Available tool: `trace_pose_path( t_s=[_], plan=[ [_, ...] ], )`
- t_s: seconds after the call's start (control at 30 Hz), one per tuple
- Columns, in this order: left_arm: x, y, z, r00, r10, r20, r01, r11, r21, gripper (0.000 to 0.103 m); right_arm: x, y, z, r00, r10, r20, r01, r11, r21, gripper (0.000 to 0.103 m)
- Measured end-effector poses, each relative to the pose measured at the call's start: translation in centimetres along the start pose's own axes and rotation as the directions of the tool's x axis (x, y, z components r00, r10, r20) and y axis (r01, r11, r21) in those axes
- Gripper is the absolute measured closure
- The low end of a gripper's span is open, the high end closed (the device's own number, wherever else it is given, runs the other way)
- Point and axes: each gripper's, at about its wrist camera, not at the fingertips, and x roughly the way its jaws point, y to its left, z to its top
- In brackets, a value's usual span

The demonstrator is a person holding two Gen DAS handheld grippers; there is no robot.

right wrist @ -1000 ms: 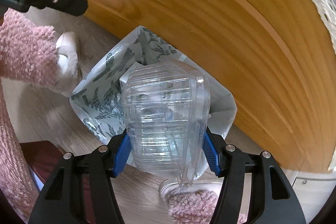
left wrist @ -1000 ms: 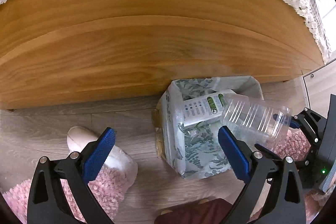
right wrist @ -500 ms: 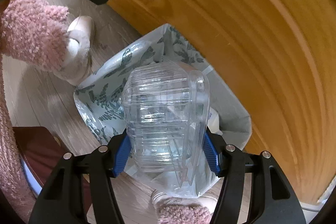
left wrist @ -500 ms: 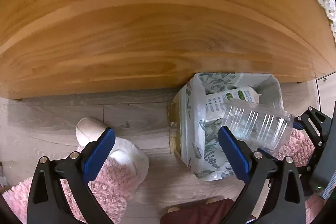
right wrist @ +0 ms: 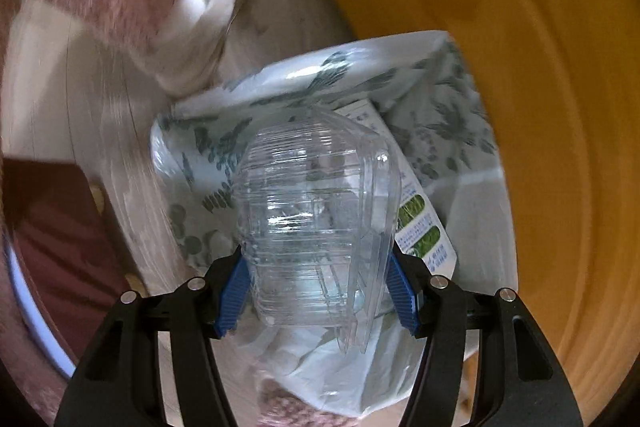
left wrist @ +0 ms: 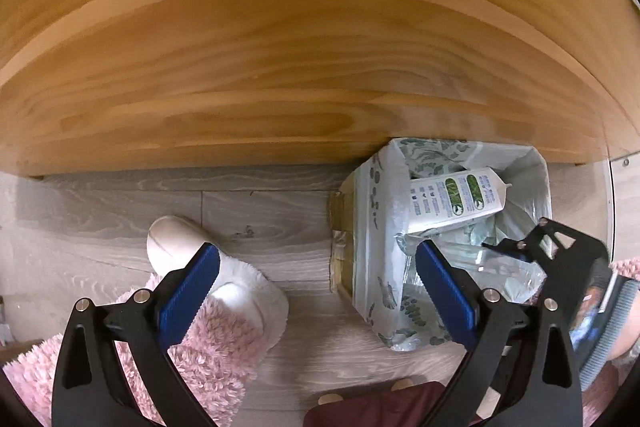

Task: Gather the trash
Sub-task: 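Move the right tool holding the clear clamshell over the trash bin, then open the right tool to drop the clamshell into the bin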

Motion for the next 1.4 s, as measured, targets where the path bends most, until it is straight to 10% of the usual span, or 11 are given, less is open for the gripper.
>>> trace_pose_path(
  t_s=[0.63,1.07,1.4],
  plan=[
    [1.4,1.3,0.6,0.999,-0.021,-0.043,0.018,0.998,-0.062,0.008,3.7,4.5,2.6,0.994,-0.076,-0.079,0.054,0.966,-0.254,0.042],
    [1.6,1.3,0.5,0.998,-0.041,-0.05,0.037,0.997,-0.068,0.008,1.1,-0.8,1.6,0.973,0.229,0.007,-0.229,0.968,0.107,0.038],
    [1.2,1.3,0.4,0.998,-0.055,-0.043,0.052,0.996,-0.071,0.008,0.2,-1.9,0.8,0.952,0.301,0.049,-0.305,0.939,0.158,0.05]
  ],
)
